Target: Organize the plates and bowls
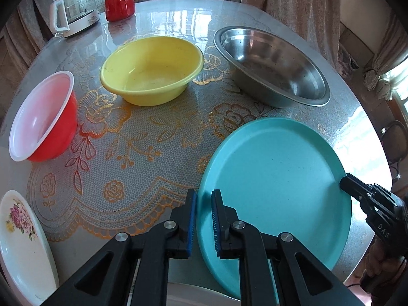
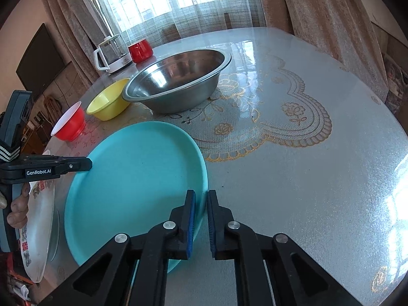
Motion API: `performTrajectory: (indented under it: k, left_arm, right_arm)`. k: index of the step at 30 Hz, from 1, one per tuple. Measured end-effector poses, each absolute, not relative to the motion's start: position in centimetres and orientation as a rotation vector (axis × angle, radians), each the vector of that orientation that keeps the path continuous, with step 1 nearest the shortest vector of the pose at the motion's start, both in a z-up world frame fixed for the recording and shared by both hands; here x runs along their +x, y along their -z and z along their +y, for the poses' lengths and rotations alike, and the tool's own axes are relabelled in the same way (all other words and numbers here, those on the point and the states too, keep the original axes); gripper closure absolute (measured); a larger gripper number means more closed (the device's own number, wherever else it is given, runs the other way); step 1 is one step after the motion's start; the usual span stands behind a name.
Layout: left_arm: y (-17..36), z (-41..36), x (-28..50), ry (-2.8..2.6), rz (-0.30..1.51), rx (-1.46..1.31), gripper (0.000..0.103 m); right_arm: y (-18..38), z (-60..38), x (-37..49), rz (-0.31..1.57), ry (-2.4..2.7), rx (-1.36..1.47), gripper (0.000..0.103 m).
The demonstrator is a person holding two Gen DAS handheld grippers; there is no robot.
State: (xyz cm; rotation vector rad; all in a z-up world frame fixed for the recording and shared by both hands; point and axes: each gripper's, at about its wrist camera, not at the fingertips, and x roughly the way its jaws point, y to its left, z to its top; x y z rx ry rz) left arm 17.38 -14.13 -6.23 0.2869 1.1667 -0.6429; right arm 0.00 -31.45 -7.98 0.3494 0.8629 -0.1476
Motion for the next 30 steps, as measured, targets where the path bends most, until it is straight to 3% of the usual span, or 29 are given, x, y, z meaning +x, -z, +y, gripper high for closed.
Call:
performTrajectory:
  k: [10,30]
  left_arm:
    - [5.9,-12.9,19.6,0.552,1.152,0.282,0.091]
    - [6.0,-9.5,17.1,0.460,1.110,0.272,0.090]
  right_arm:
    - [8.2,-30.8,3.2,0.878,0.116,0.353,0.094]
    - [8.3,-28.8,3.4,0.878,0.111,0.286,0.089]
